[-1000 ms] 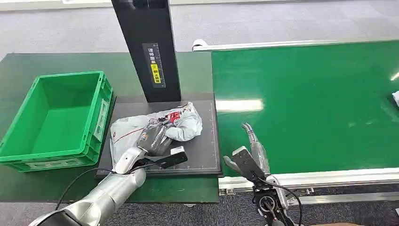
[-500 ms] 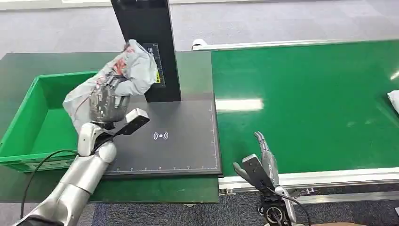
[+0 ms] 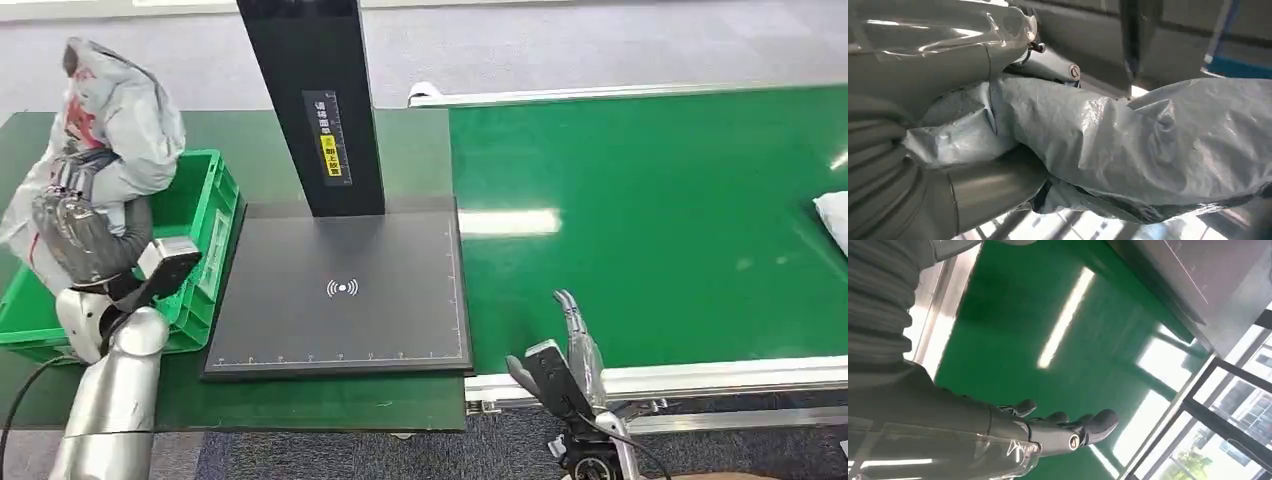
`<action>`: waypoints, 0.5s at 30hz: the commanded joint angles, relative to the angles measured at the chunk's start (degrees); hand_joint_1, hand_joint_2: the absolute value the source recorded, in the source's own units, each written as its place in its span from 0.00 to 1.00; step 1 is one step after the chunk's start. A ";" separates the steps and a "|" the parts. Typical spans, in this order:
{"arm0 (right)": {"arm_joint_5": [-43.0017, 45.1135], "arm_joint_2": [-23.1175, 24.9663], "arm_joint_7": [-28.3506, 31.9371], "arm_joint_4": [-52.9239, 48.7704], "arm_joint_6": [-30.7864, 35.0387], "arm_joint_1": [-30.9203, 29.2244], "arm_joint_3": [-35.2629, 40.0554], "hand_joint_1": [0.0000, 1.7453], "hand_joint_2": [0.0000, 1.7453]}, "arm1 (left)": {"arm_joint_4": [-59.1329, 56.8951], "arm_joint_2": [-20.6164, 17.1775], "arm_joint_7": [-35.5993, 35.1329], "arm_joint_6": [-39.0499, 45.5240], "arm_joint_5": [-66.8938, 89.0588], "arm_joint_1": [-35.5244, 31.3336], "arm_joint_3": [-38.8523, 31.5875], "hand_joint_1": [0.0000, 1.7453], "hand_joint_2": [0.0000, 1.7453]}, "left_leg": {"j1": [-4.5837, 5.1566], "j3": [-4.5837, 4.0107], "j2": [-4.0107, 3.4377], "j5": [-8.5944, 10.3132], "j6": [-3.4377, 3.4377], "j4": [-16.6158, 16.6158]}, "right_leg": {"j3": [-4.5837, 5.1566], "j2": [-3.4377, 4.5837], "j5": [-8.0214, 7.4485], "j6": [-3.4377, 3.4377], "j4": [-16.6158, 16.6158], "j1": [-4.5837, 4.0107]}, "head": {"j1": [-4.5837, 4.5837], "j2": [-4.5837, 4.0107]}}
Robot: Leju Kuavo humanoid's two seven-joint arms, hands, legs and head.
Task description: Moved the parcel from conveyor to table for the left to box.
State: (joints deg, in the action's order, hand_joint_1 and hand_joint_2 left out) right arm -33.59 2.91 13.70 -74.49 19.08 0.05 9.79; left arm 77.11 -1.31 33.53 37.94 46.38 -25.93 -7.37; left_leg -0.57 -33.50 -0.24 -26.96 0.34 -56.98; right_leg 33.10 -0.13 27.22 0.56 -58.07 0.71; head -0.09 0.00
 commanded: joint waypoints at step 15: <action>-0.69 1.42 -1.38 -2.12 -1.64 0.28 -2.14 0.00 1.00 | -30.42 -4.40 -7.55 2.06 1.44 -9.78 -12.90 0.01 1.00 | -0.03 0.06 0.06 0.04 0.00 0.05 | -0.08 0.00 0.01 -0.04 0.04 -0.04 | -0.02 -0.02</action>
State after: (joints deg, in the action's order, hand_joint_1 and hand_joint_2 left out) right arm -34.27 3.74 12.61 -77.42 18.32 1.31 8.87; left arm 55.15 -6.73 23.69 37.90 49.37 -32.24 -17.37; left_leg -0.58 -33.49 -0.28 -26.95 0.36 -56.97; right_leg 33.12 -0.05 27.22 0.55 -58.08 0.69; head -0.11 -0.02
